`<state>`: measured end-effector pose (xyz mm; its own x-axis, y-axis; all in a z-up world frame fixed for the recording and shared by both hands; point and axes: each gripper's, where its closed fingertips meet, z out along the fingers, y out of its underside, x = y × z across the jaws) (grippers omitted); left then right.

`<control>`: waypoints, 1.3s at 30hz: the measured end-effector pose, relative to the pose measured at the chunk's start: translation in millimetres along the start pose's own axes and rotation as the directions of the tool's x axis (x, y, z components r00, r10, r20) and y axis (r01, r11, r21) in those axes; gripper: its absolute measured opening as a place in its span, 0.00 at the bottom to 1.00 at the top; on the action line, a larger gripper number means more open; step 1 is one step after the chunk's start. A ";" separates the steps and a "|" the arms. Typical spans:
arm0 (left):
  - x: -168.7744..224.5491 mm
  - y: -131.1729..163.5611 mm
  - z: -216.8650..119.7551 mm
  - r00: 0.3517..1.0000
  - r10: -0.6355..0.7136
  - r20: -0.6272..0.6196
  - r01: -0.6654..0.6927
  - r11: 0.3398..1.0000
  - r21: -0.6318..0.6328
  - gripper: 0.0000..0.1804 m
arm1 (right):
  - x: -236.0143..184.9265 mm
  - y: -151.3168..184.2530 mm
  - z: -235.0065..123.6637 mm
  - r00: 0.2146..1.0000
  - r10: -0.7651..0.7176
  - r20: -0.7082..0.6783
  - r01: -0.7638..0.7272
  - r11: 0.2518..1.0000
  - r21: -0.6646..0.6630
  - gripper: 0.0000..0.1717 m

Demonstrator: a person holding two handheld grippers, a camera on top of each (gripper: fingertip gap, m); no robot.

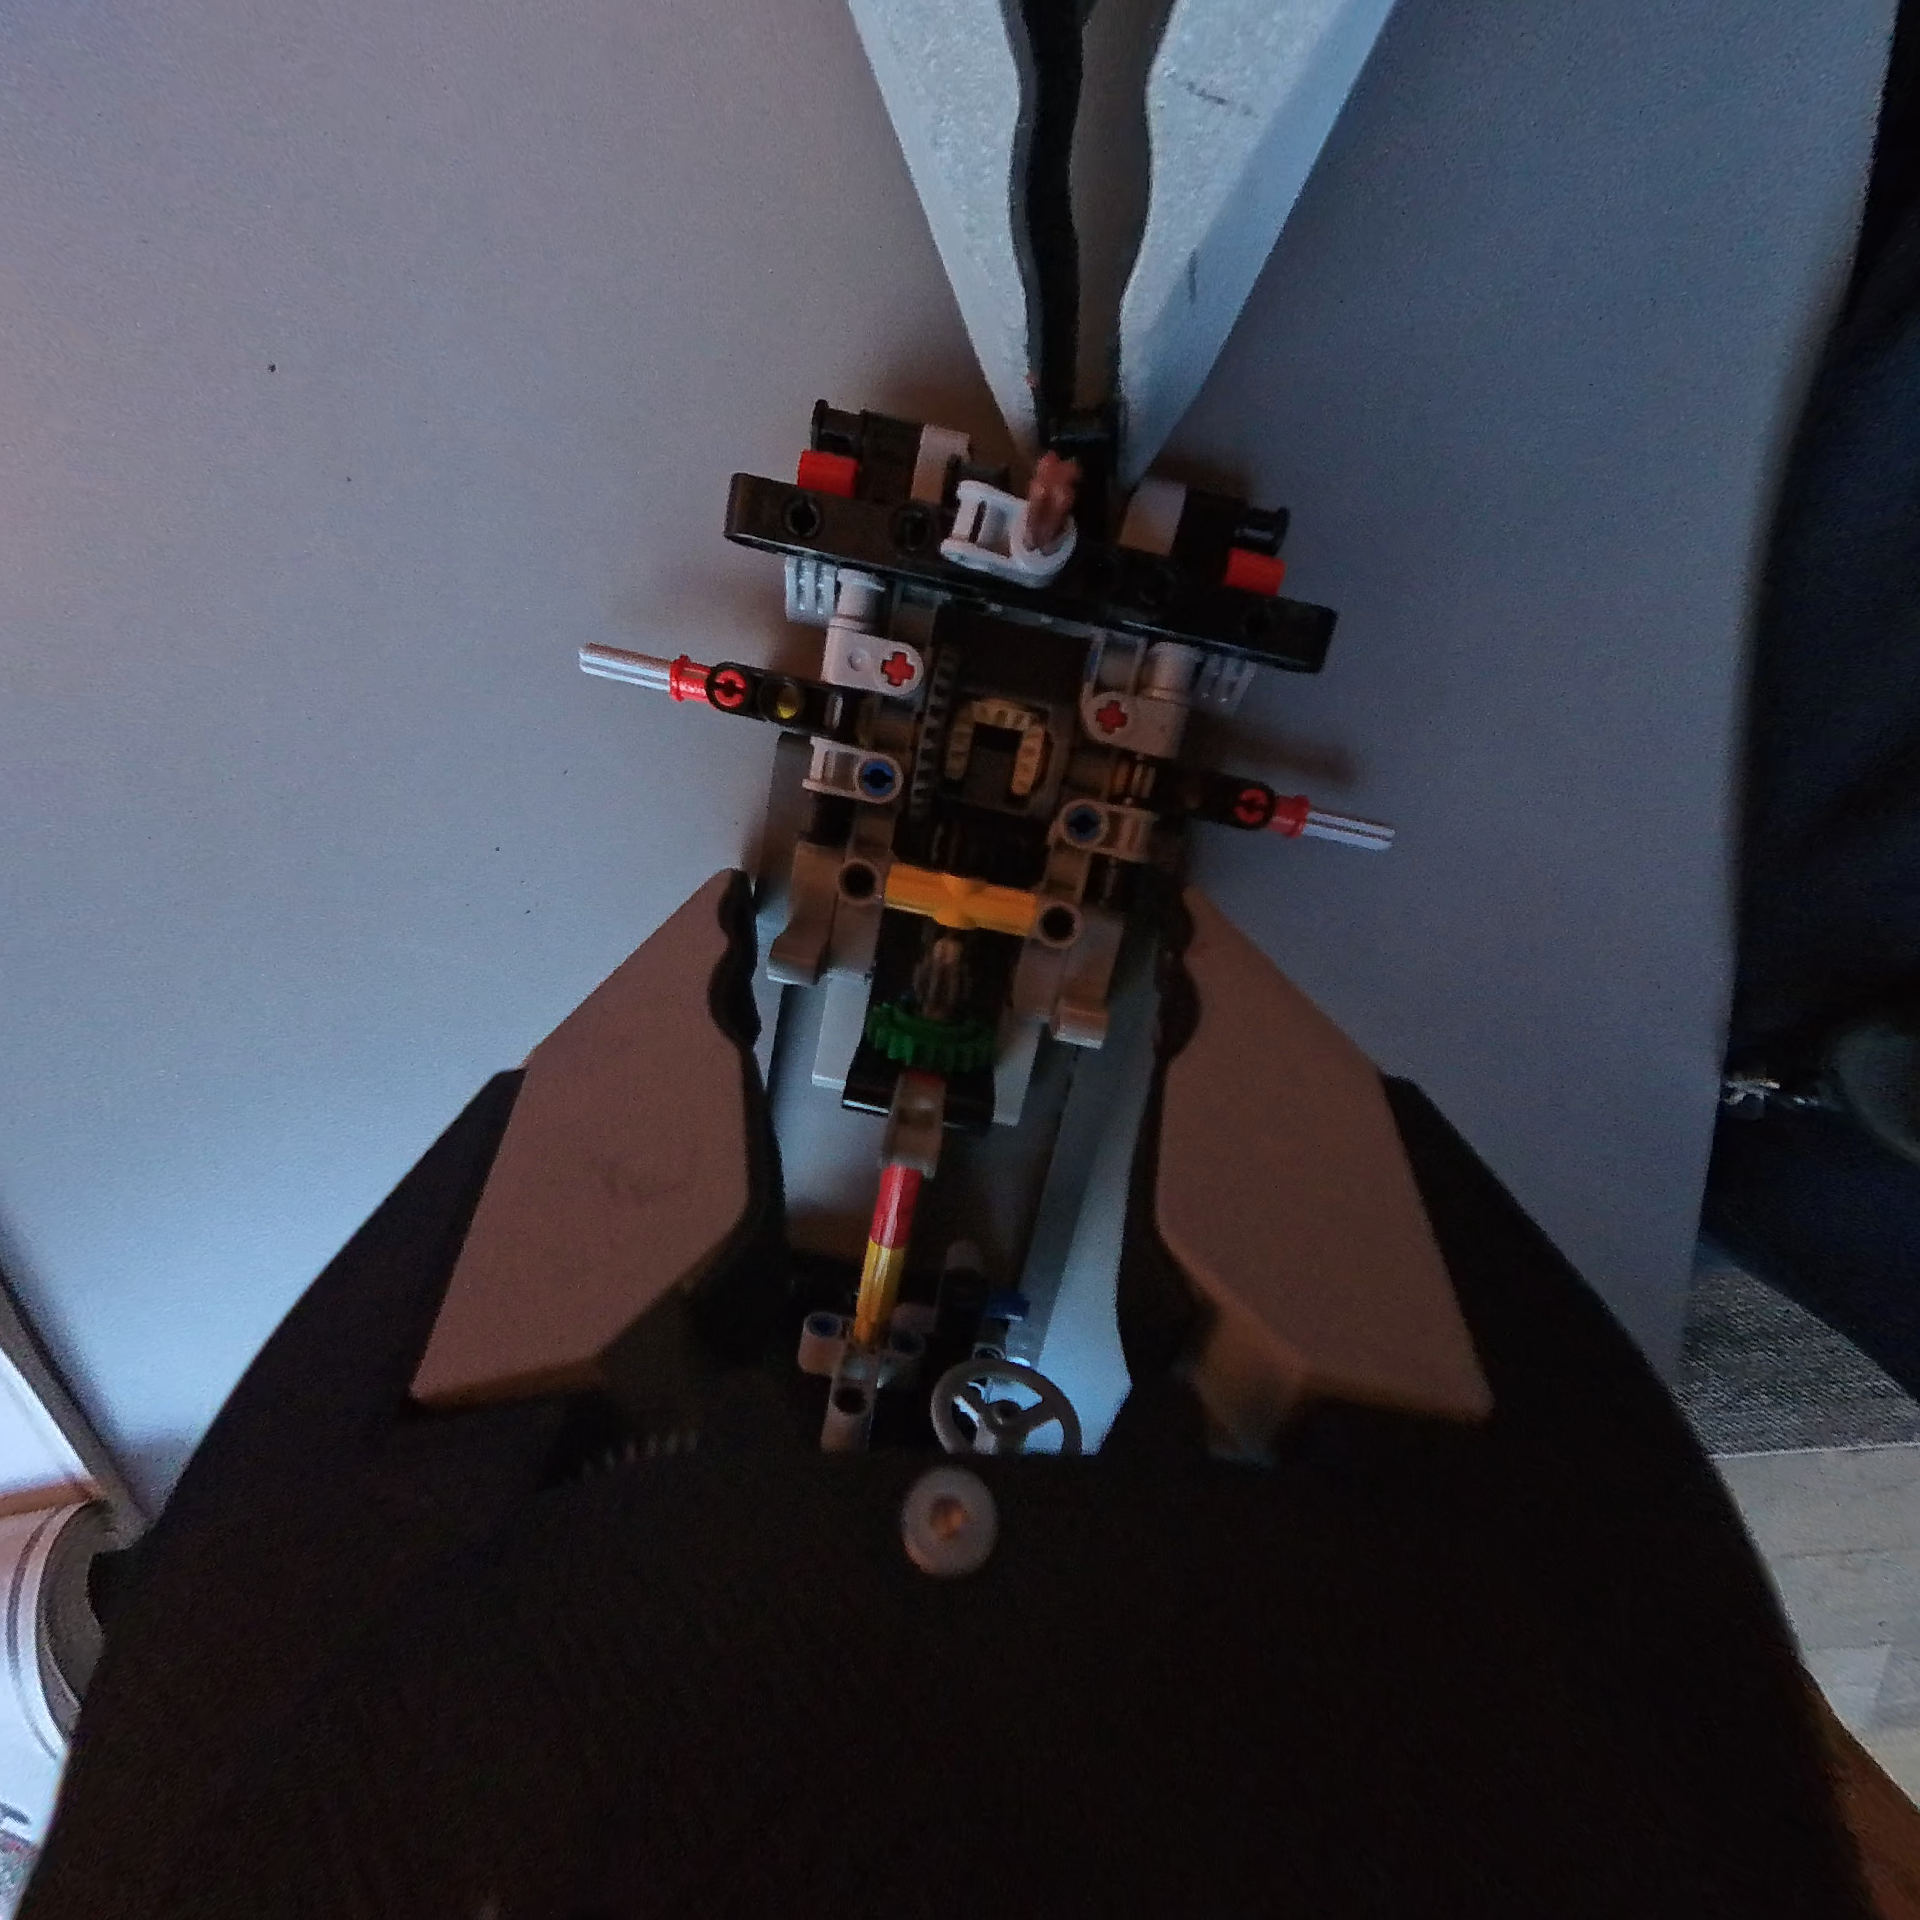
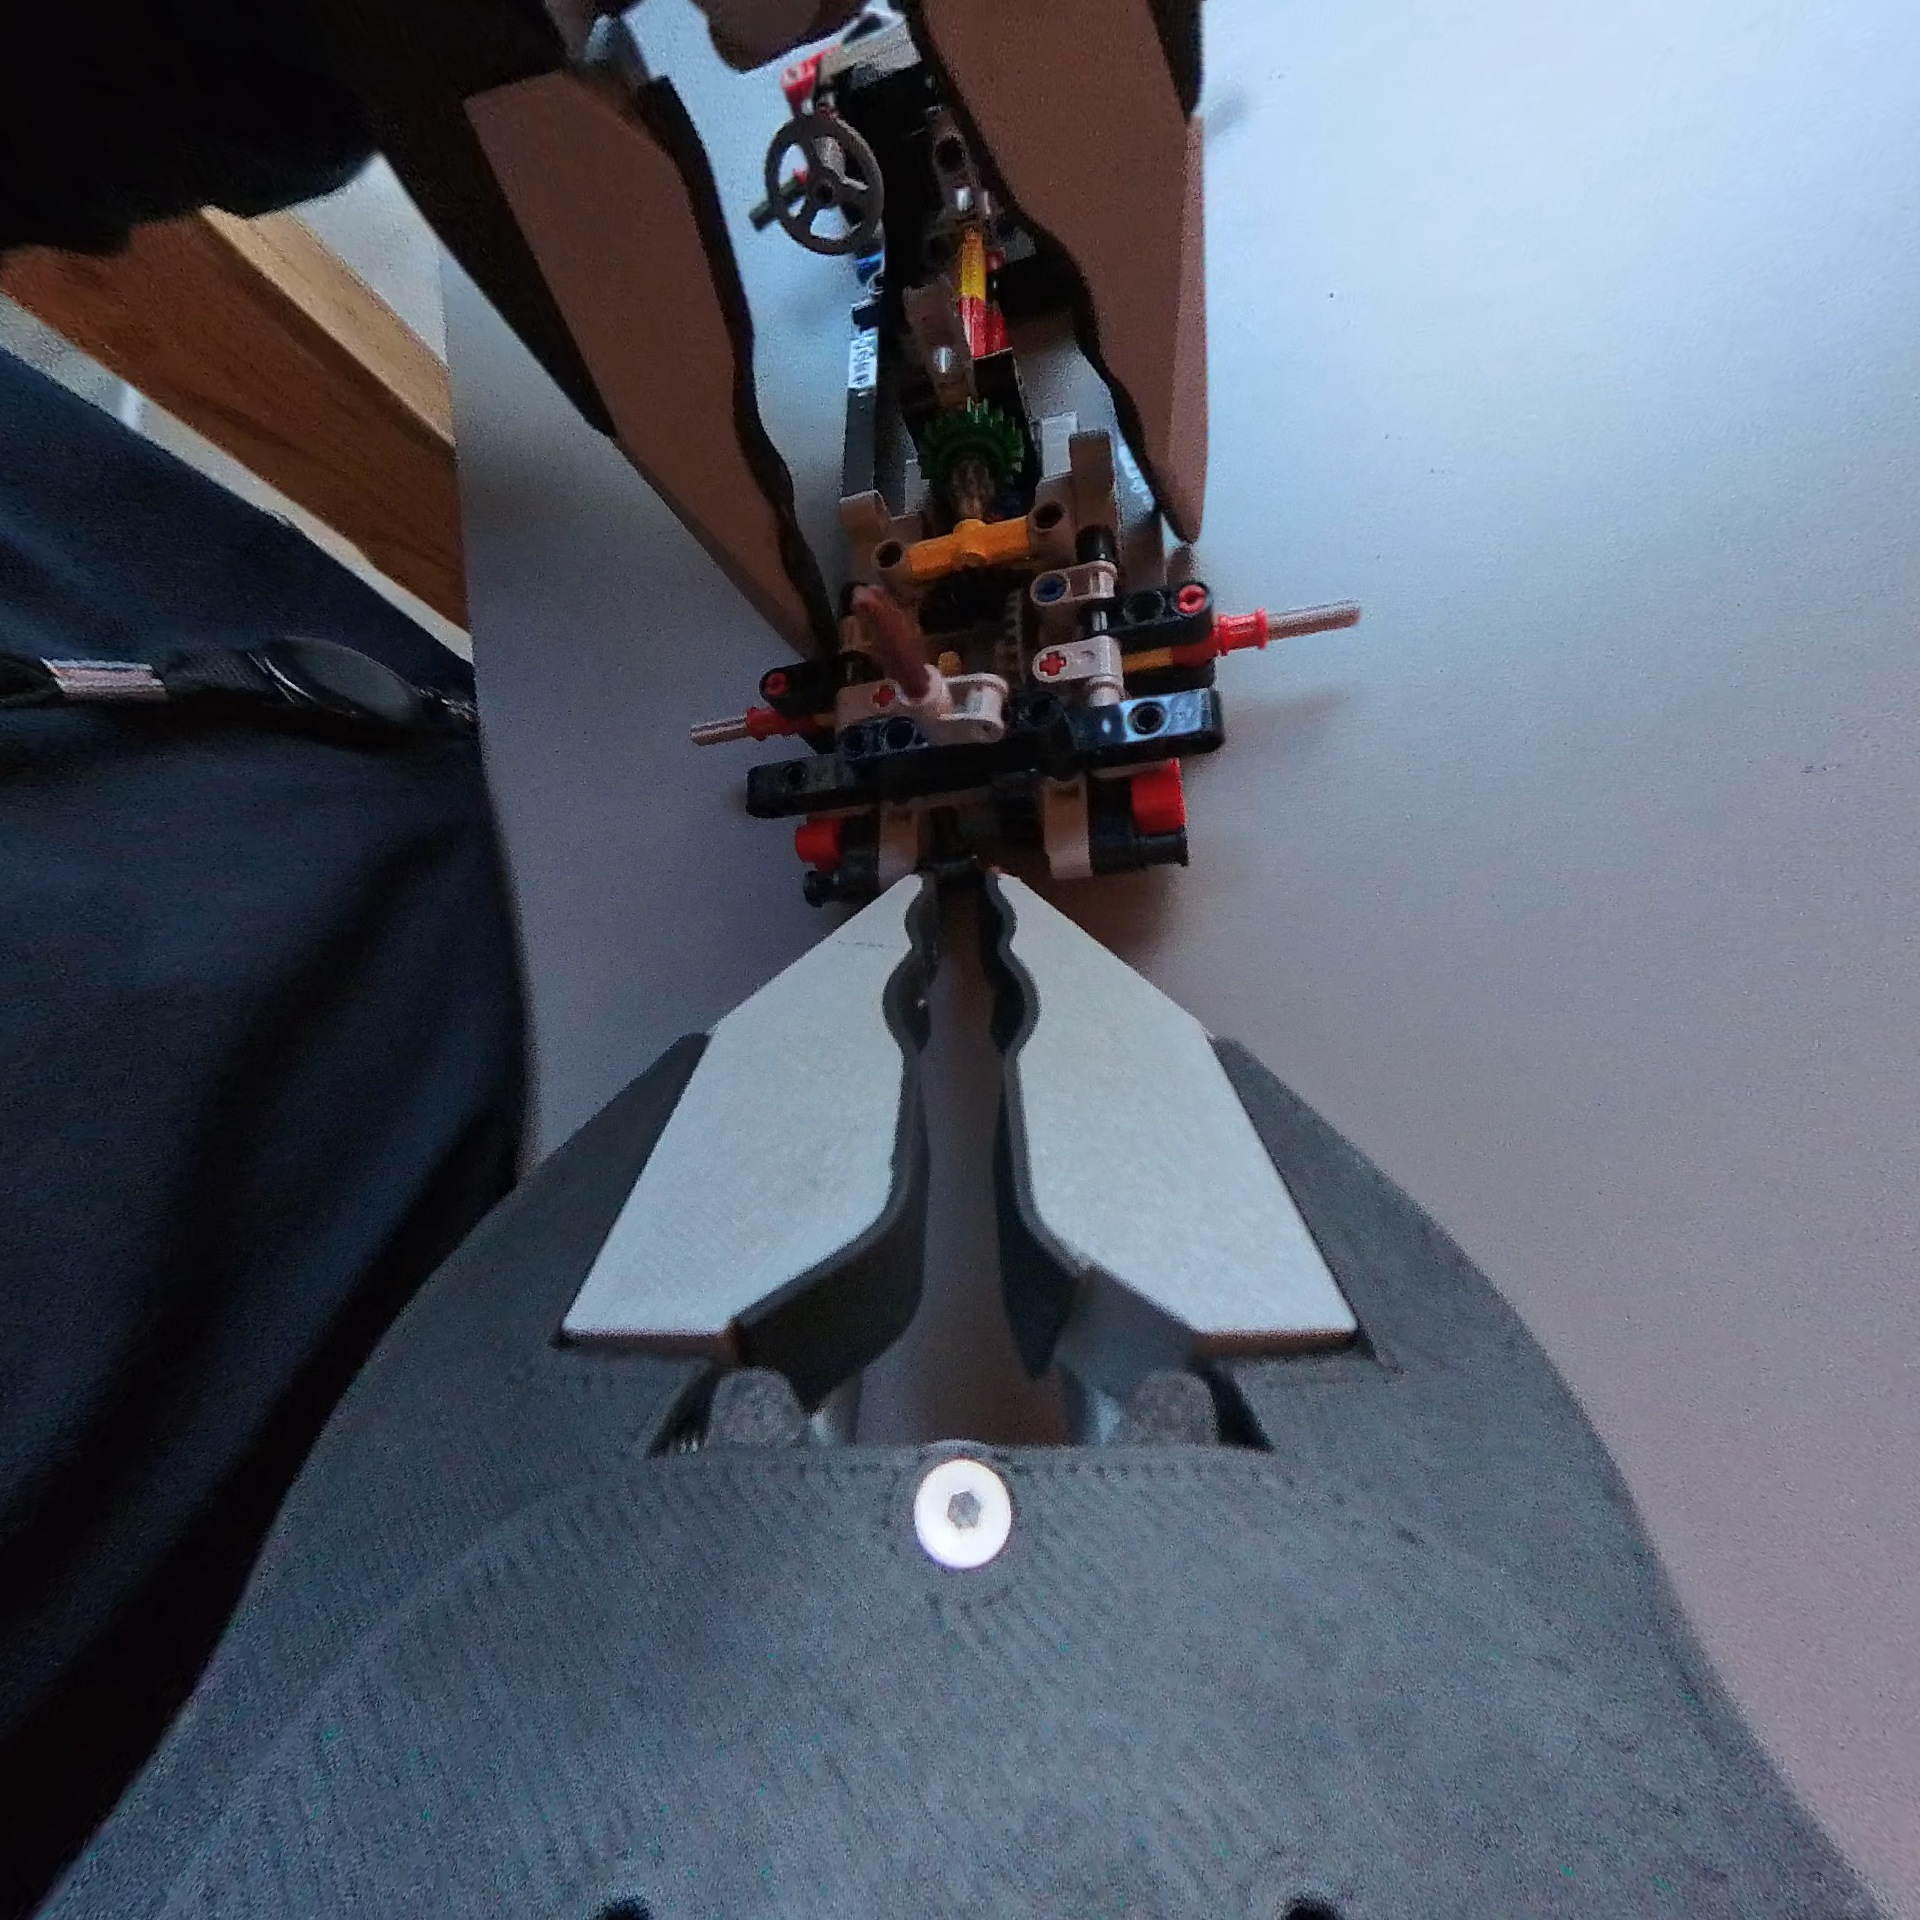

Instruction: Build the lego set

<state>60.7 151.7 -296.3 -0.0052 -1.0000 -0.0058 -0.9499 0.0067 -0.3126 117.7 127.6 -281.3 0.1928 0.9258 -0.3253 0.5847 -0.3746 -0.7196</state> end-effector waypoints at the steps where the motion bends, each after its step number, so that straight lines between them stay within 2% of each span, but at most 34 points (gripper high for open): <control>1: -0.2 0.0 0.0 1.000 -0.003 0.001 0.003 1.000 -0.003 0.42 | -0.1 0.1 0.4 1.000 0.026 0.013 -0.026 1.000 0.006 0.03; 9: 0.3 -0.4 0.4 0.999 -0.036 0.013 0.036 0.999 -0.029 0.42 | -0.8 1.4 -0.7 0.965 0.225 0.132 -0.226 0.974 -0.006 0.02; 16: 0.8 -2.5 1.0 0.999 -0.039 0.020 0.039 0.999 -0.035 0.42 | -0.8 0.7 -3.3 0.864 0.424 0.272 -0.418 0.905 -0.084 0.03; 22: 0.0 -2.6 0.9 0.999 -0.047 0.024 0.048 0.998 -0.028 0.42 | -1.5 -3.9 -7.0 0.804 0.501 0.321 -0.505 0.860 -0.079 0.03; 25: -0.3 -2.3 0.9 0.998 -0.052 0.026 0.052 0.998 -0.023 0.42 | -0.8 -3.9 -6.3 0.815 0.496 0.300 -0.504 0.862 -0.056 0.03; 27: -0.4 -2.2 0.8 0.998 -0.053 0.027 0.054 0.998 -0.021 0.42 | -0.3 -3.8 -5.8 0.851 0.448 0.273 -0.460 0.888 -0.023 0.03; 31: -0.5 -2.2 0.9 0.999 -0.048 0.019 0.048 0.999 -0.002 0.42 | -0.8 -3.5 -5.1 0.929 0.310 0.204 -0.328 0.943 0.063 0.02; 36: 2.7 -3.2 1.4 1.000 -0.015 -0.001 0.015 1.000 0.008 0.42 | -7.0 -4.6 0.6 0.991 0.101 0.086 -0.106 0.992 0.062 0.02; 39: 2.3 -2.1 1.2 1.000 -0.024 -0.004 0.024 1.000 0.012 0.42 | -7.3 -5.0 0.8 0.988 0.118 0.100 -0.125 0.990 0.069 0.02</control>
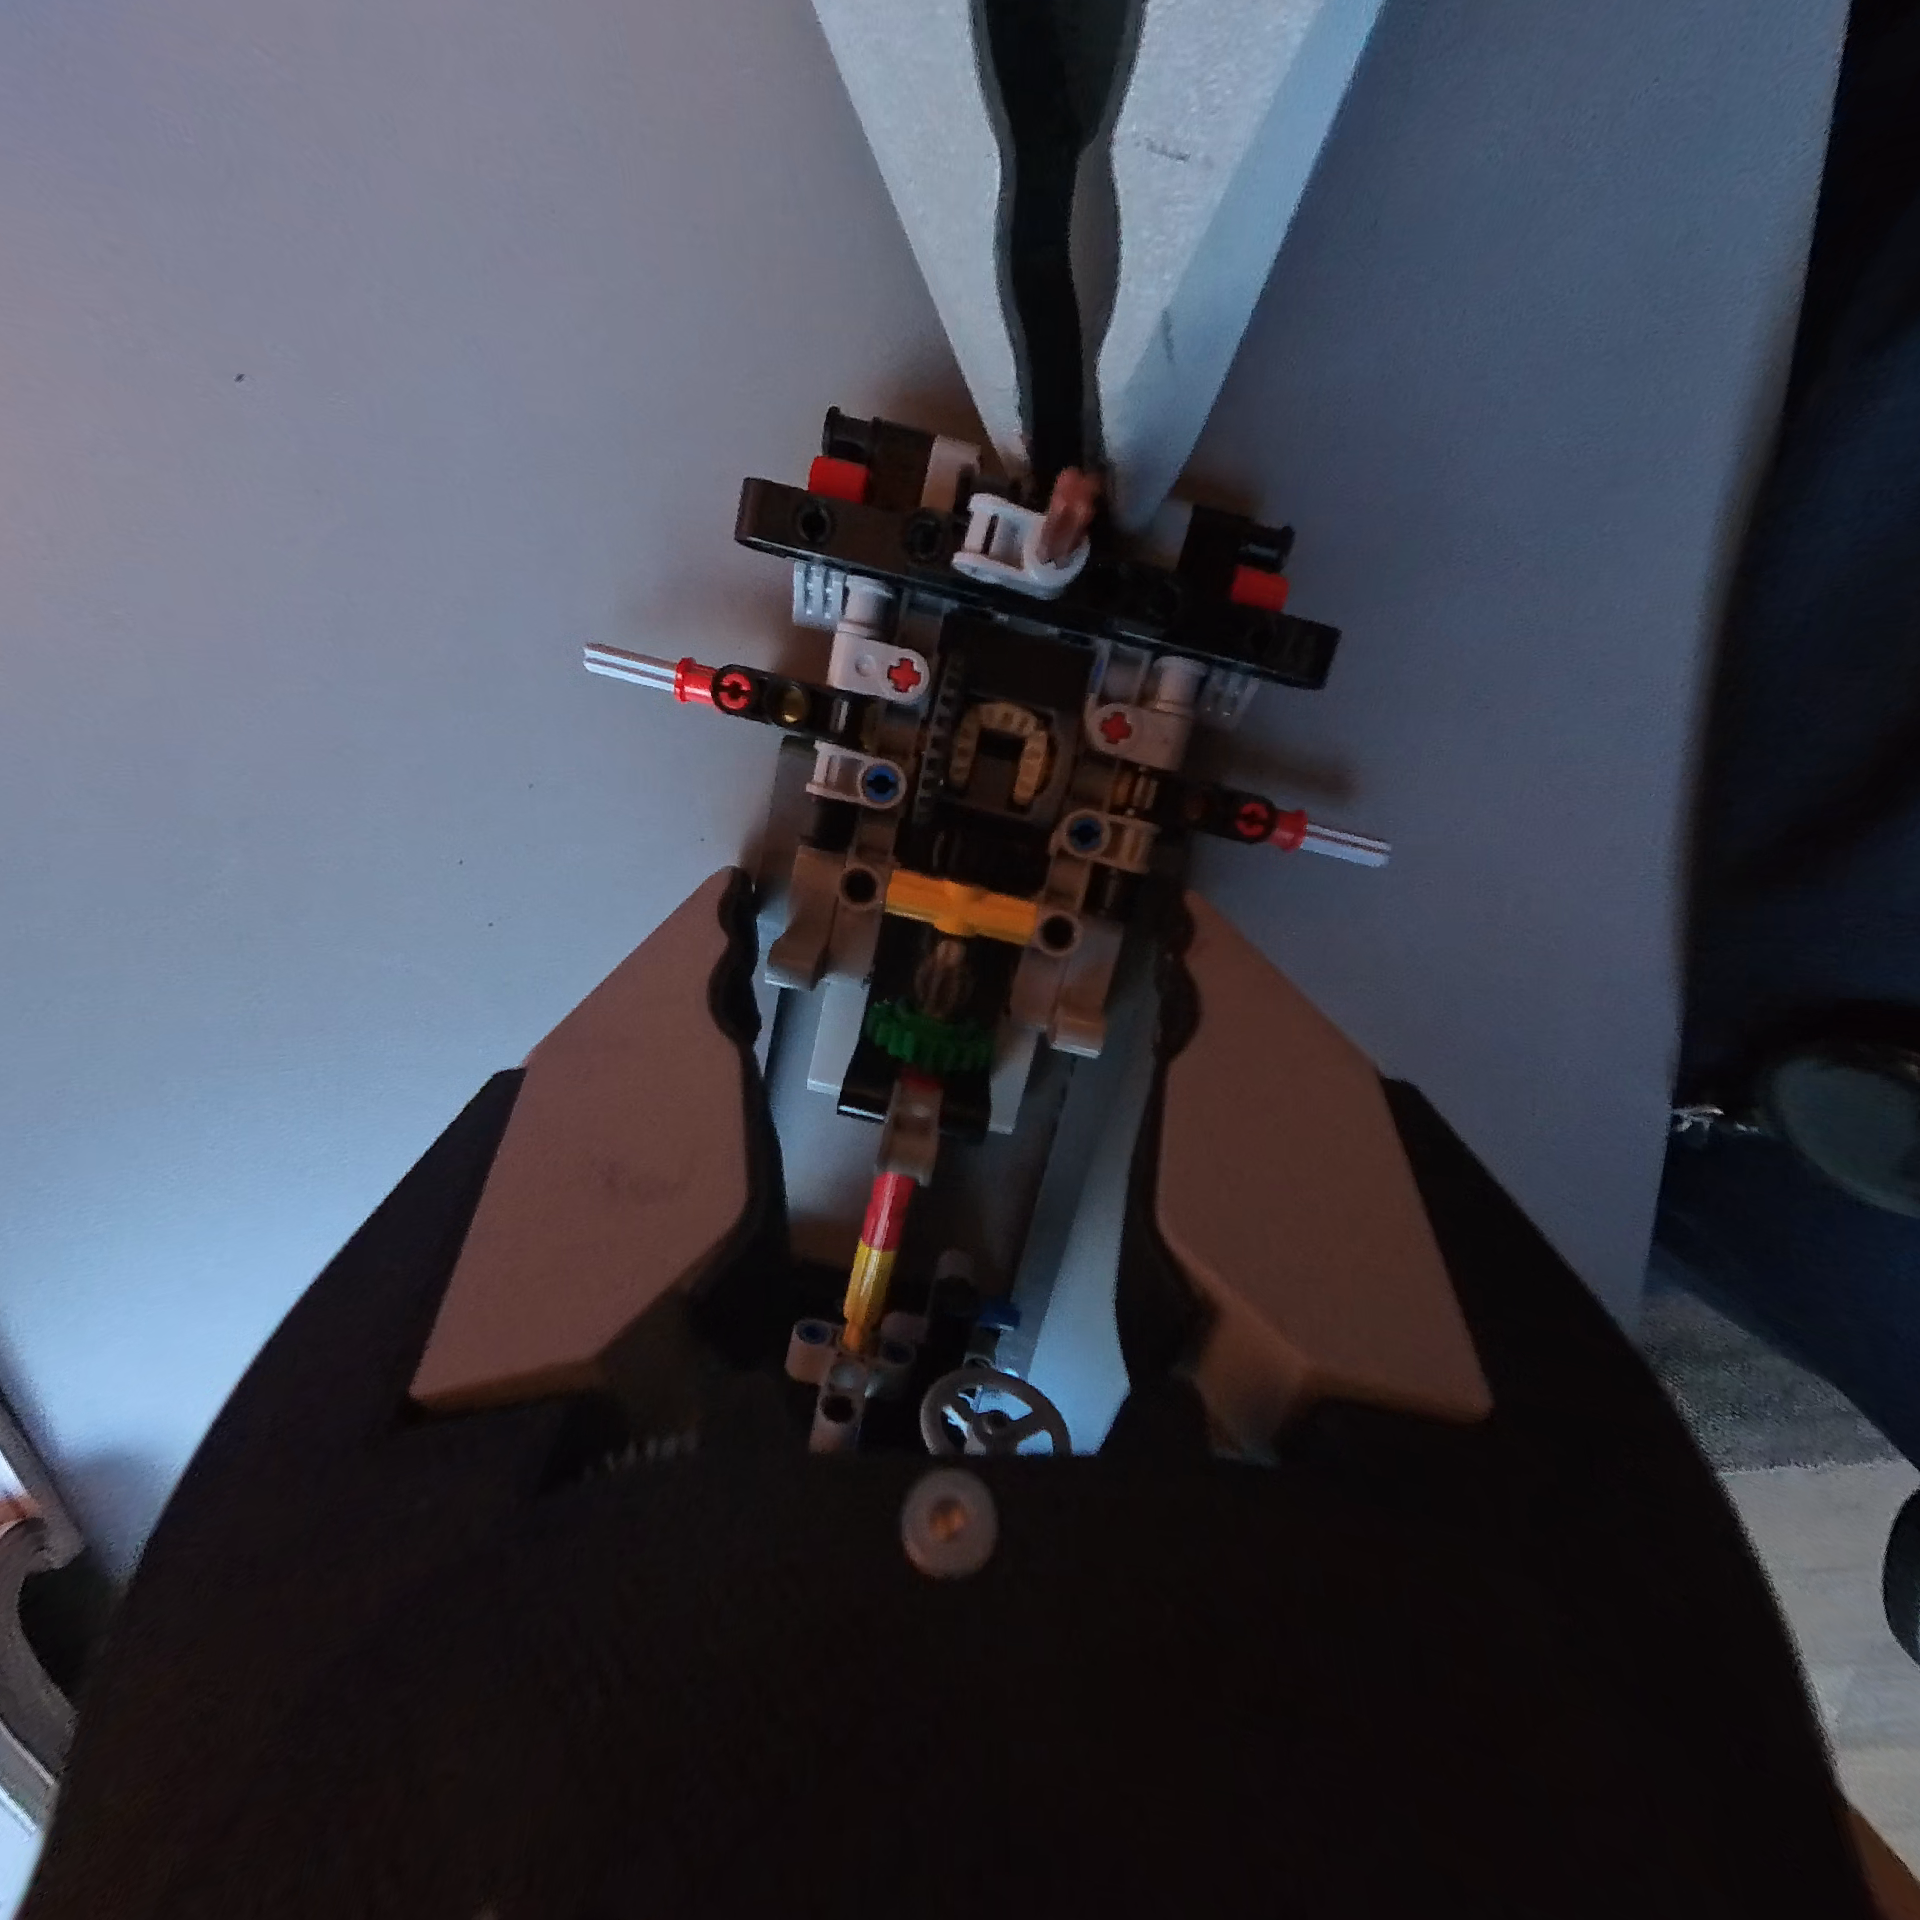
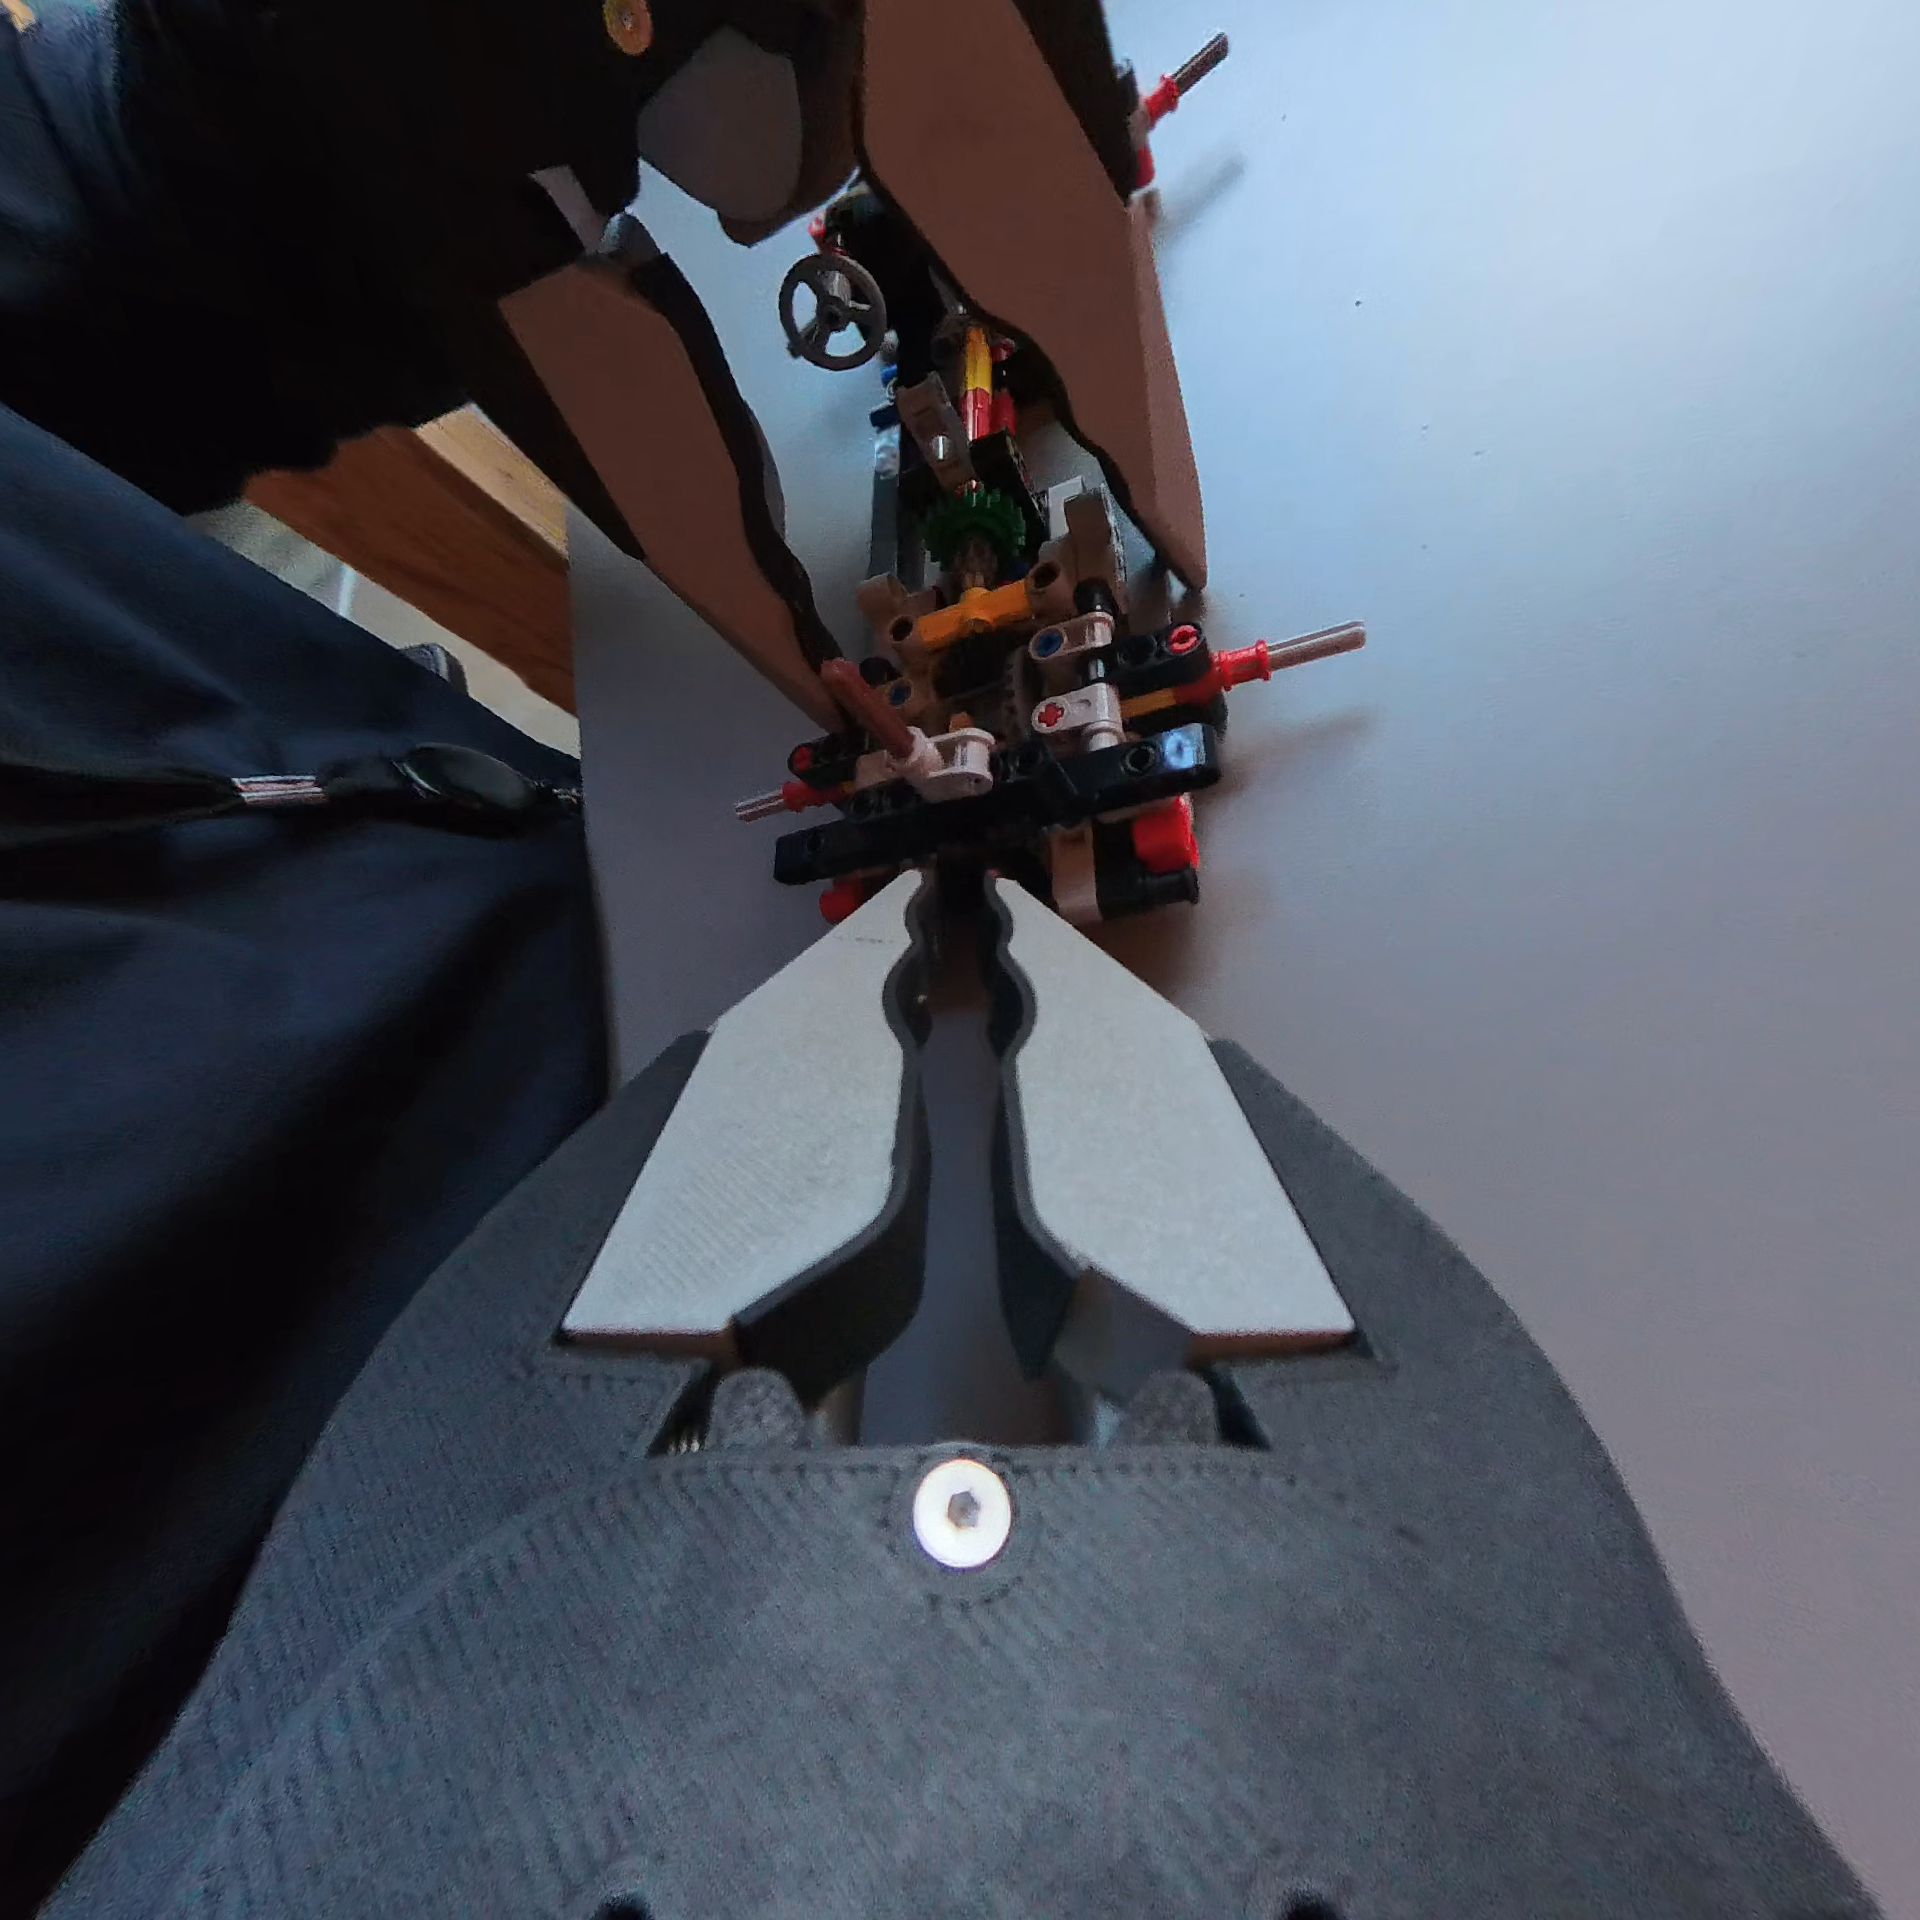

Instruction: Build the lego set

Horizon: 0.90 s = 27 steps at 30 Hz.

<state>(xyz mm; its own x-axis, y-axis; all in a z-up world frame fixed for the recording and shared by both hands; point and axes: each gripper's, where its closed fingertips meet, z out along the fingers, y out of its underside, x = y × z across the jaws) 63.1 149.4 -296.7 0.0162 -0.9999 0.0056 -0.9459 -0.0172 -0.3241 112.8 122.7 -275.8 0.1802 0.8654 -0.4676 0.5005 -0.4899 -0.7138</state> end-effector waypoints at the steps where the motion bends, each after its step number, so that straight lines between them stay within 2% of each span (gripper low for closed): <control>1: -0.1 0.1 -0.1 1.000 -0.005 0.003 0.005 1.000 0.006 0.42 | 0.0 -0.2 -0.2 1.000 0.012 0.006 -0.012 1.000 0.005 0.02; 7: -0.2 -1.2 -0.3 0.999 -0.030 0.019 0.028 0.997 0.074 0.42 | -1.9 0.6 -4.6 1.000 0.012 0.024 -0.012 1.000 0.011 0.08; 14: -0.5 -0.7 -0.8 1.000 -0.011 0.022 0.010 0.998 0.062 0.42 | 7.2 4.5 -18.3 0.990 -0.119 -0.079 0.116 0.993 -0.035 0.05; 18: -0.6 -0.3 -1.1 1.000 -0.007 0.020 0.006 0.998 0.067 0.42 | 2.1 -7.3 -19.7 0.983 -0.173 -0.065 0.176 0.984 0.029 0.04; 27: -0.6 0.7 -1.4 1.000 -0.021 0.023 0.020 0.998 0.061 0.42 | 3.8 -5.5 -8.5 0.992 -0.122 -0.033 0.123 0.992 0.015 0.02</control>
<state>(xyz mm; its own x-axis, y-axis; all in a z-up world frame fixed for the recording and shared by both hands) 62.0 149.9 -295.6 0.0437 -0.9990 -0.0093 -0.9240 -0.0368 -0.3806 118.0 129.5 -269.2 0.1455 0.9218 -0.3594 0.5064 -0.3814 -0.7733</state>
